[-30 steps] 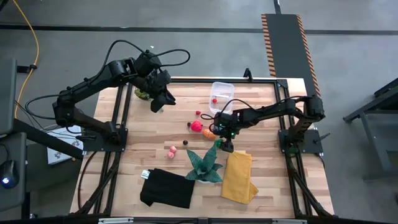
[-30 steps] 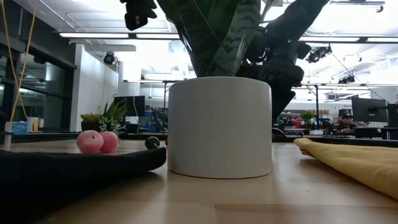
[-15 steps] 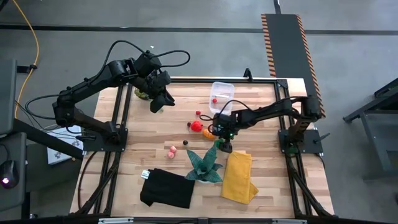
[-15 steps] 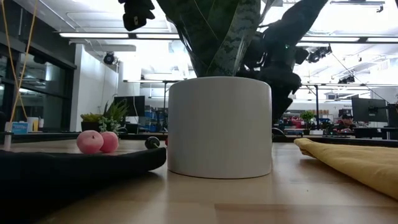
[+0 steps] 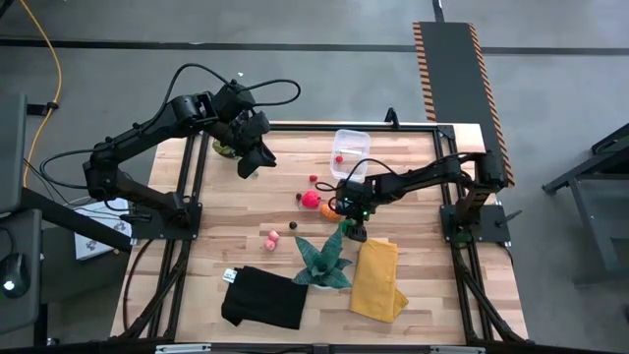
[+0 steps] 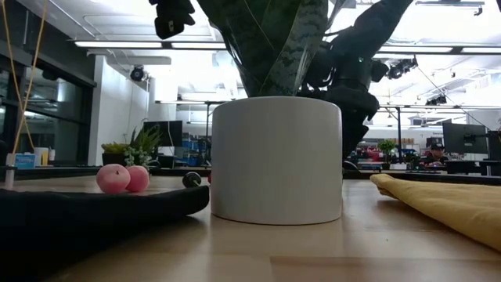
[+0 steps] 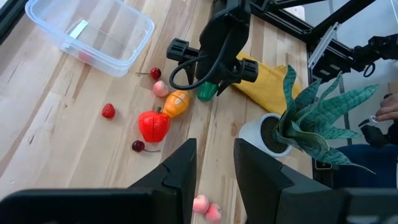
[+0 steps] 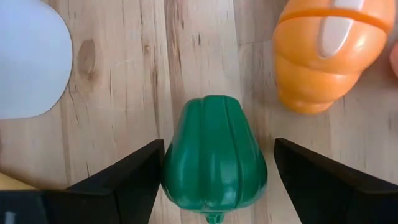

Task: Pick and placing Produce into tupperware
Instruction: Put the bell pepper into the transparent container

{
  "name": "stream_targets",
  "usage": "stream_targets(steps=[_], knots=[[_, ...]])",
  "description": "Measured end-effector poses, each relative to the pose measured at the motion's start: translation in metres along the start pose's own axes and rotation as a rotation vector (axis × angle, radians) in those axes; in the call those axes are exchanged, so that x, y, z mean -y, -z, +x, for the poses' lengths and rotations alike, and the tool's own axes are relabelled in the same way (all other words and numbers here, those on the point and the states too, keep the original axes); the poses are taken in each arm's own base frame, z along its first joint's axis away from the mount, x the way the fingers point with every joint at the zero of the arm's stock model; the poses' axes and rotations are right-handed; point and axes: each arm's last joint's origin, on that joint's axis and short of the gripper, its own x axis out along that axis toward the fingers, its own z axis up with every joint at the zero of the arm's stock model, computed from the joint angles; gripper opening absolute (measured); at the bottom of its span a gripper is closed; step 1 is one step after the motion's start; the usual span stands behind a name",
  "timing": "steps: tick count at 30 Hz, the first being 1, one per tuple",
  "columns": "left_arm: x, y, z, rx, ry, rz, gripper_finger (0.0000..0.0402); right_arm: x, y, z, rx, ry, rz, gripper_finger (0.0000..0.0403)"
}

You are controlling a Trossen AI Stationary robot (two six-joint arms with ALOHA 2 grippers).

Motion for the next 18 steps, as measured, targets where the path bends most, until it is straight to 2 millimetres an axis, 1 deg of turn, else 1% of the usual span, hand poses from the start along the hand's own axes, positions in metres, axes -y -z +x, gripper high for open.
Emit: stream_targets(steps=[4, 12, 18], knots=[[0.0, 0.0, 0.0, 0.0, 0.0, 0.0, 0.0095, 0.0, 0.0, 0.0, 0.0, 0.001, 0.0, 0.0289], [0.0, 0.0, 0.0, 0.0, 0.0, 0.0, 0.0095, 0.0001, 0.0003, 0.0004, -0.003, 0.002, 0.001, 0.0246], [0.0, 0.0, 0.0, 0.0, 0.0, 0.0, 0.0095, -0.0001, 0.0003, 0.0004, -0.003, -0.002, 0.002, 0.023]])
